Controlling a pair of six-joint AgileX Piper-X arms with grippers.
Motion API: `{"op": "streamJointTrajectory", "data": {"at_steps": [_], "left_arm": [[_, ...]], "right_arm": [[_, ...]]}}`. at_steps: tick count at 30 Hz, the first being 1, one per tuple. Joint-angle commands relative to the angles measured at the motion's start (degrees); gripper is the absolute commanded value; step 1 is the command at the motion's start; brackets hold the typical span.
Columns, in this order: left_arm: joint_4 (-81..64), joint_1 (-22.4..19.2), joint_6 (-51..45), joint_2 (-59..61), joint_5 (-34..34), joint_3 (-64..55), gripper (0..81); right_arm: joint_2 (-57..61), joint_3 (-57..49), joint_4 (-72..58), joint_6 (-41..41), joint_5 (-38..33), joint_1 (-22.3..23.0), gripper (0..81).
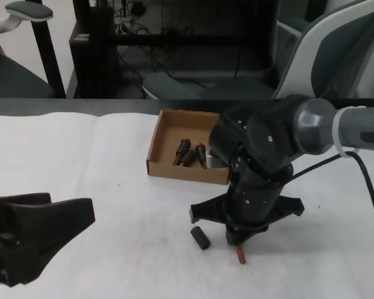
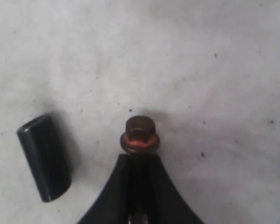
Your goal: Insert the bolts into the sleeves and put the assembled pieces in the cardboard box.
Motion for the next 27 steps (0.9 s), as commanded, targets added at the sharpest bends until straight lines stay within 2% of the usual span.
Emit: {"op": "streamJointTrajectory", "data": {"at_steps": [1,3,6,8,15,23,27], "left_arm": [[-0.66,-0.11,1.71,-0.37,-0.06,-0.06,62.0],[-0.66,-0.11,2.55,0.30,-2.23,-0.06,60.3],[-0.66,-0.11,2.47,2.00,-4.83,-0.06,51.8],[-0.66,-0.11,2.49,3.72,-4.99,-0.06,48.9],[-0.66,-0.11,1.45,12.77,-5.45,-0.25,49.7],[-8.25,-0.50,-12.73,25.42,-6.15,-2.87,49.7],[-10.28,-4.17,-18.62,33.48,-6.47,-6.47,49.7]], "right_arm": [[-4.60,-0.75,0.55,-1.73,-1.20,0.03,0.6],[-7.20,-0.34,0.55,-2.14,-1.20,0.03,0.6],[-11.07,0.73,0.45,-2.68,-1.20,0.03,0.6],[-13.79,1.85,0.46,-2.69,-1.20,0.03,0.6],[-24.60,7.89,-0.03,-2.69,-1.20,0.26,0.6],[-36.84,13.64,0.41,-4.08,-2.91,0.26,0.6],[-41.06,15.03,0.67,-5.05,-3.58,0.26,0.6]]}}
